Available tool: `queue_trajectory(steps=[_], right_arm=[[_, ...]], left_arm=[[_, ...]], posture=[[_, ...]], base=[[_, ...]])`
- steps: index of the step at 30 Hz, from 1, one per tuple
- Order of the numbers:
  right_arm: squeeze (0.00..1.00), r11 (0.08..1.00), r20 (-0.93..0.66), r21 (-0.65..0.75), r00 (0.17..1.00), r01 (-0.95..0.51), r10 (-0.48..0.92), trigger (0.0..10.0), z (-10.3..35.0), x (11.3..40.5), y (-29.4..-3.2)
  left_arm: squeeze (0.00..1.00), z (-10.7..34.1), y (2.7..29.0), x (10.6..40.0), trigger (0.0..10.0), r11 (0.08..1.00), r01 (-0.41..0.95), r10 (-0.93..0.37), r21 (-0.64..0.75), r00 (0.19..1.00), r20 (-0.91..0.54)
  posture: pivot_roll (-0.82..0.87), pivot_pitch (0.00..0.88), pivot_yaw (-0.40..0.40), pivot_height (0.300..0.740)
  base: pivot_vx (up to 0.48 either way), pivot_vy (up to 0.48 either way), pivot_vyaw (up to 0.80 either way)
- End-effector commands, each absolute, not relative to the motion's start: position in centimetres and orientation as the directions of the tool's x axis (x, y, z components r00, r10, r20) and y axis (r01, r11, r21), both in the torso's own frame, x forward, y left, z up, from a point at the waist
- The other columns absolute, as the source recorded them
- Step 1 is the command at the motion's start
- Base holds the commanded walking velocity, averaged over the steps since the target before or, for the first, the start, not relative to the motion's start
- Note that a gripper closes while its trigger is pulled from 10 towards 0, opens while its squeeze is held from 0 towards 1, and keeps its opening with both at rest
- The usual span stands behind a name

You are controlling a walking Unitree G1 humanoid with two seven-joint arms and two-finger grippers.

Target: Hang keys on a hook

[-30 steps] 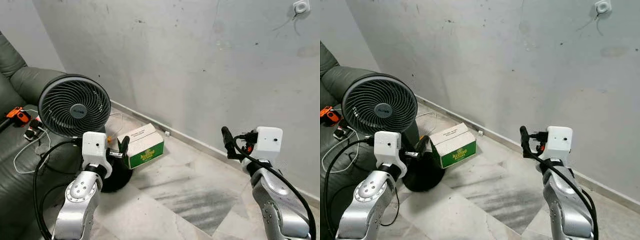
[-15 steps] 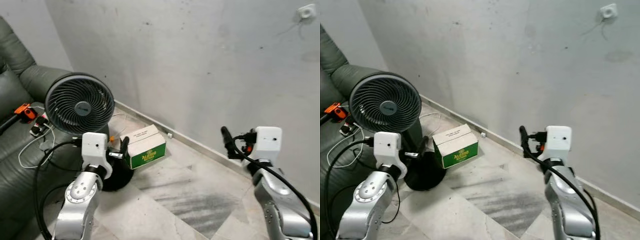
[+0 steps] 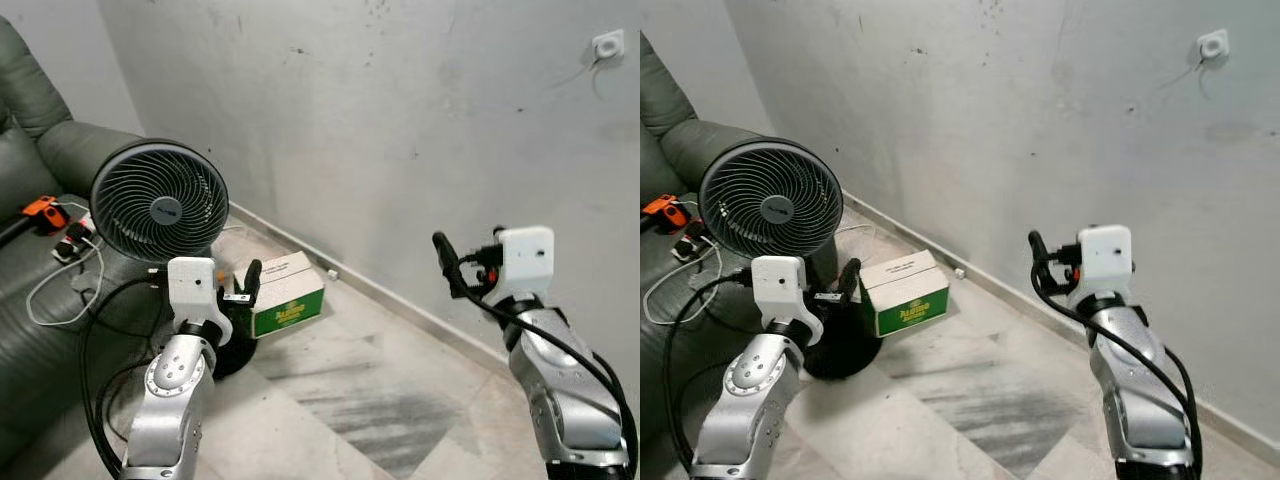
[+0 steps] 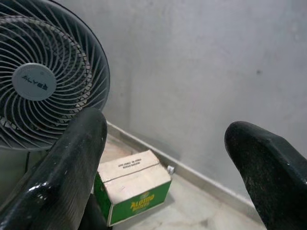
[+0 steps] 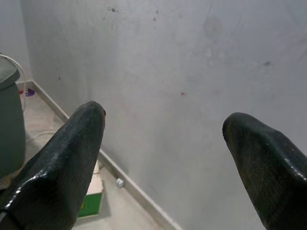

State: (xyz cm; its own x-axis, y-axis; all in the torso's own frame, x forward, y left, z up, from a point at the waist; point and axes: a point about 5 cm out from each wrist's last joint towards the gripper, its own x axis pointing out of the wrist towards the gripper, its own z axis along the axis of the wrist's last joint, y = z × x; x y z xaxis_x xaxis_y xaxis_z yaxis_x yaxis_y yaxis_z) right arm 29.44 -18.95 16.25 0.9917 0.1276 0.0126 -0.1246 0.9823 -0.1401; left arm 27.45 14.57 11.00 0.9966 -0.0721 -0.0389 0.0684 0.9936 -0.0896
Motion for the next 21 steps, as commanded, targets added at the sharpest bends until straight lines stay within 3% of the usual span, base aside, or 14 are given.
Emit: queue_trajectory(steps=[1,9,13,21], right_arm=[[0.0,0.98,0.011,-0.153,0.991,-0.127,0.131,10.0,16.3,29.8,-18.9],[0.0,0.974,0.008,-0.138,0.983,-0.182,0.184,10.0,15.9,29.7,-17.1],[0.0,0.978,-0.017,-0.106,0.984,-0.179,0.178,10.0,14.8,29.1,-16.5],[0.0,0.988,-0.034,-0.069,0.99,-0.14,0.138,10.0,13.9,28.5,-16.3]], left_arm=[[0.0,11.1,14.6,27.5,10.0,0.995,0.06,-0.063,-0.083,0.998,-0.025],[0.0,11.4,14.8,27.9,10.0,0.996,0.067,-0.068,-0.064,0.998,-0.008],[0.0,11.5,14.8,27.7,10.0,0.994,0.08,-0.082,-0.072,0.996,-0.018],[0.0,11.0,15.3,27.4,10.0,0.994,0.069,-0.073,-0.081,0.996,-0.047]], posture=[[-0.05,0.0,-0.068,0.74],[-0.05,0.0,-0.059,0.74],[-0.03,0.0,-0.016,0.74],[-0.02,0.0,0.032,0.74]], base=[[0.0,0.0,0.0],[0.0,0.0,0.0],[0.0,0.0,0.0],[0.0,0.0,-0.75]])
